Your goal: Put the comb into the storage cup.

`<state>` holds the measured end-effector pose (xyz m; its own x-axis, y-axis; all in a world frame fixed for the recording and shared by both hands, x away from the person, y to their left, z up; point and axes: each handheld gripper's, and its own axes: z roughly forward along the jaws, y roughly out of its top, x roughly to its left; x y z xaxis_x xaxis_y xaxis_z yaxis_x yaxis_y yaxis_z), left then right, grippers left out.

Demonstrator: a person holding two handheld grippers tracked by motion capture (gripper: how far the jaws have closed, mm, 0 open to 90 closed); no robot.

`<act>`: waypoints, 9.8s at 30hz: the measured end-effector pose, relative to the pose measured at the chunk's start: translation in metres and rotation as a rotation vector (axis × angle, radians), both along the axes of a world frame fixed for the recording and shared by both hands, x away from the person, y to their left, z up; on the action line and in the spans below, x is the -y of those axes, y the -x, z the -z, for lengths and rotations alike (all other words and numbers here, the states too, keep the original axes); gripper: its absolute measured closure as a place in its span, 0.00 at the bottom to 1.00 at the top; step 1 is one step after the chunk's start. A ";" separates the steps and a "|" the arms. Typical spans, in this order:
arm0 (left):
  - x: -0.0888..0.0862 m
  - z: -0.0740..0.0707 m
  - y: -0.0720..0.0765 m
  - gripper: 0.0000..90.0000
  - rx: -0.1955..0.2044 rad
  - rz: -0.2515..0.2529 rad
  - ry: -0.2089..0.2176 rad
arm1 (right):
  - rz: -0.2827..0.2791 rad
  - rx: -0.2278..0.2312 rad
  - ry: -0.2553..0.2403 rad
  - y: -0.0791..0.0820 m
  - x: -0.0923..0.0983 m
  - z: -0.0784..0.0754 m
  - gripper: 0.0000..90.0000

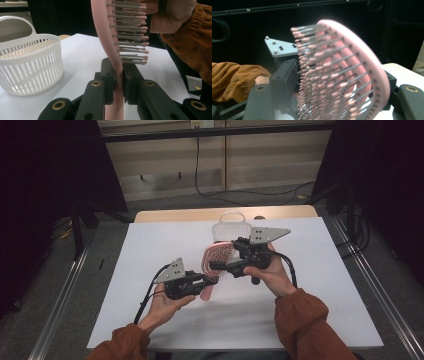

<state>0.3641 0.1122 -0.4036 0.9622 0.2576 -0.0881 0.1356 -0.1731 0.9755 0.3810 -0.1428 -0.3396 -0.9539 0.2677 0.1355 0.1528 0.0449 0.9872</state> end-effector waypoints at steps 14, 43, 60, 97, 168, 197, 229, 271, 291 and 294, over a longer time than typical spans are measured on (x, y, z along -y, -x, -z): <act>0.000 0.005 -0.004 0.89 -0.030 0.021 0.001 | -0.040 -0.015 0.020 -0.002 -0.003 0.004 0.60; 0.002 0.006 -0.001 0.51 0.030 -0.042 -0.033 | -0.008 0.028 0.065 0.004 -0.003 -0.001 0.71; -0.003 0.006 -0.003 0.09 0.072 -0.183 -0.059 | 0.055 0.024 0.055 0.003 0.006 -0.005 0.71; -0.094 -0.005 0.024 0.03 0.017 -0.467 0.076 | 0.229 0.037 0.053 -0.005 0.021 -0.019 0.71; -0.127 0.018 0.046 0.02 0.064 -0.584 0.060 | 0.524 0.068 -0.033 -0.070 0.058 -0.074 0.72; -0.127 0.020 0.046 0.03 0.072 -0.587 0.035 | 0.634 0.024 -0.008 -0.094 0.055 -0.037 0.72; -0.129 0.022 0.044 0.03 0.065 -0.611 0.018 | 0.649 -0.029 -0.020 -0.105 0.041 0.014 0.72; -0.129 0.021 0.045 0.03 0.080 -0.607 0.002 | 0.774 -0.042 0.040 -0.105 0.050 0.041 0.66; -0.128 0.021 0.045 0.04 0.077 -0.607 -0.002 | 0.825 -0.075 0.073 -0.108 0.066 0.048 0.55; -0.129 0.021 0.044 0.04 0.077 -0.610 -0.003 | 0.825 -0.083 0.073 -0.109 0.067 0.049 0.52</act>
<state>0.3198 0.2409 -0.4248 0.6449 0.7639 -0.0226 0.1403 -0.0892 0.9861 0.4900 -0.2093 -0.3888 -0.4347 0.8877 0.1519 0.2373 -0.0498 0.9702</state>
